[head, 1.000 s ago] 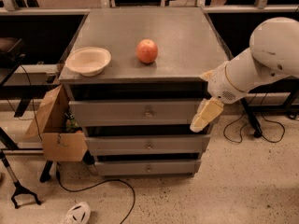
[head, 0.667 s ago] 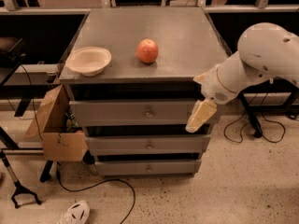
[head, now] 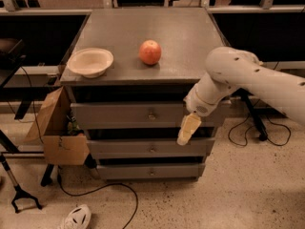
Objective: Open top drawer
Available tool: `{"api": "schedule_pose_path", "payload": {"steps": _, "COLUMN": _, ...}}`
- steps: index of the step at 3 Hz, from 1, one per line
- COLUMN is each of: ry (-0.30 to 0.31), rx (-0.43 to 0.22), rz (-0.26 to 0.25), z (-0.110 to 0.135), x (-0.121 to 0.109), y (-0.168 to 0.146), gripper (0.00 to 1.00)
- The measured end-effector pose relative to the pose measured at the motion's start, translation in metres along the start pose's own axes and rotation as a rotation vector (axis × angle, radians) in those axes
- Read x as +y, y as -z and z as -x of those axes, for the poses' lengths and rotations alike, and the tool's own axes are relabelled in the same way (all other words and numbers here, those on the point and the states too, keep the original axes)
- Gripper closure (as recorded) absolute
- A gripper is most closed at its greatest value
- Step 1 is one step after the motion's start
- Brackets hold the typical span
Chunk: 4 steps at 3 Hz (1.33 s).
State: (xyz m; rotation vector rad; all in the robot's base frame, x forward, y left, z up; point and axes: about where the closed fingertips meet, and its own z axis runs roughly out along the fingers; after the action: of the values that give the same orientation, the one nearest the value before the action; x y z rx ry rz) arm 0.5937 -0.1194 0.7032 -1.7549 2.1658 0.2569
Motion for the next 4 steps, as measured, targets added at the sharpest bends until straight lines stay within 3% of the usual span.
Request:
{"api": "schedule_pose_path", "payload": {"steps": 1, "ry": -0.005, "rx": 0.005, "rz": -0.012, "z": 0.003, "x": -0.007, "y": -0.025, "gripper": 0.00}}
{"api": "schedule_pose_path", "payload": {"steps": 2, "ry": 0.009, "rx": -0.032, "rz": -0.100, "z": 0.014, "x": -0.016, "y": -0.025, "gripper": 0.00}}
{"api": "schedule_pose_path", "payload": {"steps": 3, "ry": 0.029, "rx": -0.050, "rz": -0.153, "z": 0.024, "x": -0.022, "y": -0.028, "gripper": 0.00}}
{"api": "schedule_pose_path", "payload": {"steps": 4, "ry": 0.032, "rx": -0.028, "rz": -0.162, "z": 0.022, "x": -0.024, "y": -0.048, "gripper": 0.00}}
